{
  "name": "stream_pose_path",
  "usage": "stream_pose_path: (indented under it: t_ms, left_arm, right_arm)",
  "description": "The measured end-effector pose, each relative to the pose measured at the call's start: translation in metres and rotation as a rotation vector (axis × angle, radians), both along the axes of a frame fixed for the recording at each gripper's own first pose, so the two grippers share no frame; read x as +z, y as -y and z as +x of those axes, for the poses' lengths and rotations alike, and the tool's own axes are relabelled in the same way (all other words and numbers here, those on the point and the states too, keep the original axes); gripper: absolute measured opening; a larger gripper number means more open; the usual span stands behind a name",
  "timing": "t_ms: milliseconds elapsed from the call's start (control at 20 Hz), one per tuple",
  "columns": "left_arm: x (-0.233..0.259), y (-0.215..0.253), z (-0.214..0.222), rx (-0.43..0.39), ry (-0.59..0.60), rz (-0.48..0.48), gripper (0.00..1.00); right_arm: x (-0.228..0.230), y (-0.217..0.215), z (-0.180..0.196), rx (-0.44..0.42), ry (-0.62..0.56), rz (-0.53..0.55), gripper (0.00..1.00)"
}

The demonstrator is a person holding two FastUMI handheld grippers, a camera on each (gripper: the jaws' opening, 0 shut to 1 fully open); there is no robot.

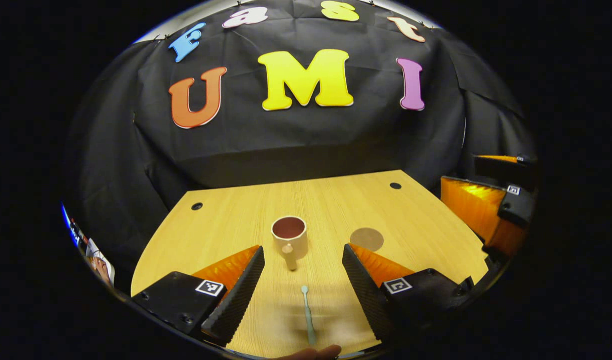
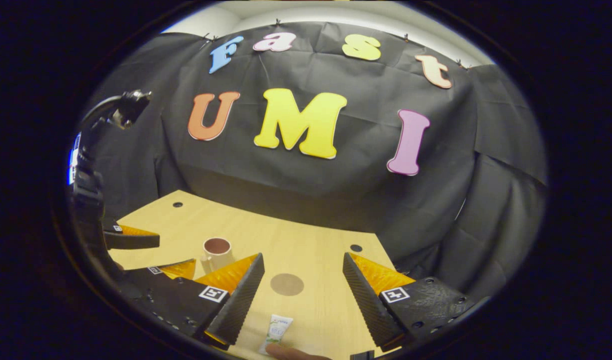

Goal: Put the toothbrush and toothpaste on the desktop into the cup, then pick up the cup and place it on the coaster on the desktop.

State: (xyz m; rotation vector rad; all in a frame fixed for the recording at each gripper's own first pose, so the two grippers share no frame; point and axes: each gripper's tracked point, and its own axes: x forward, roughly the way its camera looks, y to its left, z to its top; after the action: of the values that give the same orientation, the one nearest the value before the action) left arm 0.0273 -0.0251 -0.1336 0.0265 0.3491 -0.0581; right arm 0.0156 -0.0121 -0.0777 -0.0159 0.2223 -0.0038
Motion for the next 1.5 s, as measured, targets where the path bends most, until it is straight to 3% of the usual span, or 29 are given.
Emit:
stream_pose_path:
  t_ms: [50, 350, 700, 950, 1150, 1250, 1300, 1450, 1500]
  left_arm:
    - [-0.016, 0.004, -0.002, -0.013, -0.039, 0.007, 0.99]
    - [-0.117, 0.029, -0.019, -0.071, -0.322, -0.006, 1.0]
    - [-0.153, 0.024, -0.017, 0.015, -0.514, -0.074, 0.93]
    - [-0.133, 0.019, -0.004, 0.024, -0.547, -0.045, 0.75]
    - [-0.109, 0.014, 0.011, 0.052, -0.575, -0.016, 0.43]
    - [-0.091, 0.016, 0.023, 0.05, -0.571, -0.013, 0.35]
    - [-0.081, 0.018, 0.029, 0.045, -0.567, -0.014, 0.37]
    - [-0.049, 0.023, 0.047, 0.031, -0.564, -0.029, 0.23]
    - [-0.12, 0.007, 0.0, 0.021, -0.561, -0.035, 0.22]
  right_arm:
    - [-0.008, 0.003, -0.001, -0.005, -0.025, -0.001, 0.95]
    - [-0.071, 0.016, -0.008, -0.031, -0.227, 0.035, 0.98]
    - [-0.106, 0.023, -0.016, -0.038, -0.358, 0.035, 0.94]
    - [-0.115, 0.031, -0.014, -0.063, -0.402, 0.033, 0.95]
    - [-0.121, 0.029, -0.013, -0.054, -0.429, 0.02, 0.95]
    - [-0.123, 0.029, -0.013, -0.051, -0.437, 0.02, 0.95]
    - [-0.124, 0.03, -0.013, -0.053, -0.442, 0.019, 0.95]
    - [-0.129, 0.031, -0.012, -0.054, -0.462, 0.028, 0.95]
    - [-0.132, 0.031, -0.012, -0.054, -0.472, 0.033, 0.95]
